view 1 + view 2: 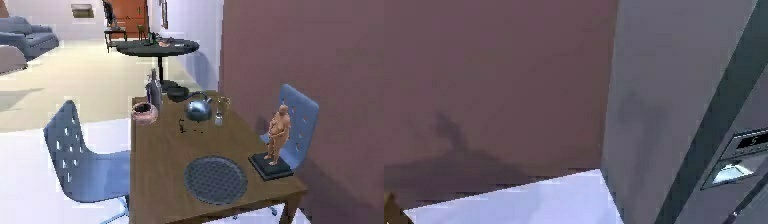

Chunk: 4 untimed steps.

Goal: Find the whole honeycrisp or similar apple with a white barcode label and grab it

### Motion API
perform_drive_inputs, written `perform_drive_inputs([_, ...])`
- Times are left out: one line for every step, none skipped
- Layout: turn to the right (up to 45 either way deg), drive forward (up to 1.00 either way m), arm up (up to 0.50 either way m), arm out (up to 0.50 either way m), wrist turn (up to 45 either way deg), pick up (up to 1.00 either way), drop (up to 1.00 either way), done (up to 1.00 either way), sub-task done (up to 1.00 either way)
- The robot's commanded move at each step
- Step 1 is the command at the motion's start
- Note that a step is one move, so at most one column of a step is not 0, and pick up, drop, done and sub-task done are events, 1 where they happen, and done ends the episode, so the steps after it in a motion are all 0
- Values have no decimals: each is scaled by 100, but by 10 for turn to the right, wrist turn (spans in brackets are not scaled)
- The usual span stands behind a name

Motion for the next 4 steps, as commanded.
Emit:
perform_drive_inputs([-450, 0, 0, 0, 0, 0, 0, 0, 0])
perform_drive_inputs([-180, 0, 0, 0, 0, 0, 0, 0, 0])
perform_drive_inputs([450, 0, 0, 0, 0, 0, 0, 0, 0])
perform_drive_inputs([450, 0, 0, 0, 0, 0, 0, 0, 0])
